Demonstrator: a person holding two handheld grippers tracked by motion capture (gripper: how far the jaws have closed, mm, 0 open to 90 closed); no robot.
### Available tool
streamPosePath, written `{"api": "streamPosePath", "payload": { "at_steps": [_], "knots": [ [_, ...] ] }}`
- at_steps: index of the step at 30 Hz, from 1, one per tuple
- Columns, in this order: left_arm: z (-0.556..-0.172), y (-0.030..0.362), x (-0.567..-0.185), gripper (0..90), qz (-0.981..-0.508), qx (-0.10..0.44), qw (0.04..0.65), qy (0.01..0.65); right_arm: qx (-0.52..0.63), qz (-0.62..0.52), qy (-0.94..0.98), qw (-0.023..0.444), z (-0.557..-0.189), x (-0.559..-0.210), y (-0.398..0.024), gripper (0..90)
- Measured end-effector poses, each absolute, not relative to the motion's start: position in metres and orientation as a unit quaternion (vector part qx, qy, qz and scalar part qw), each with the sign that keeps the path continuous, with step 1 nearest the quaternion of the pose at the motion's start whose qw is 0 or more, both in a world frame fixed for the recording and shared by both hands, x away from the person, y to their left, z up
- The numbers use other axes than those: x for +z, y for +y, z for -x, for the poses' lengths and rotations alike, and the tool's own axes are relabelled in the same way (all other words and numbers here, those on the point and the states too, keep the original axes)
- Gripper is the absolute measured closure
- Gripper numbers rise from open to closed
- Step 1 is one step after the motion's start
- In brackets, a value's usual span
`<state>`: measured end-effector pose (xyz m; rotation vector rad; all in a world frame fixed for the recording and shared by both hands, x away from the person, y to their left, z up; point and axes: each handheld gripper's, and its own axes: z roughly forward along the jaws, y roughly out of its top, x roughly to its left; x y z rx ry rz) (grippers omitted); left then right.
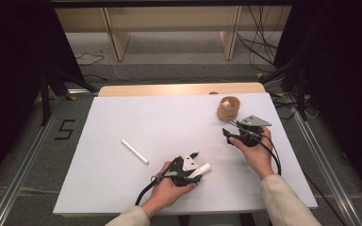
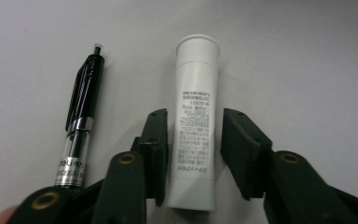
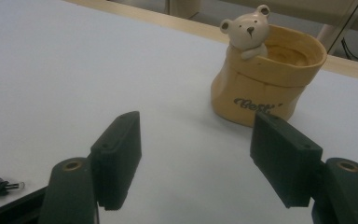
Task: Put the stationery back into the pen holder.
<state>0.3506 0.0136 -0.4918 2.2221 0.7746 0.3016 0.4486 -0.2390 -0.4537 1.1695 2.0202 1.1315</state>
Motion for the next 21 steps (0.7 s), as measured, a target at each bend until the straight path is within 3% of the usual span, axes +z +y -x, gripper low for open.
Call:
{"api": "streamPosePath", "payload": {
  "at_steps": [3,14,21],
  "knots": [
    [-0.351,0.014,-0.492,70.2,-0.867,0.118,0.376,0.306,0.421,-0.433,0.752,0.264,-0.447,-0.454,-0.239,32.4],
    [-0.349,0.013,-0.491,70.6,-0.862,0.122,0.384,0.307,0.434,-0.44,0.748,0.241,-0.434,-0.455,-0.239,31.3],
    [-0.357,0.015,-0.482,70.7,-0.837,0.156,0.414,0.321,0.465,-0.429,0.751,0.188,-0.414,-0.454,-0.227,30.9]
  ]
}}
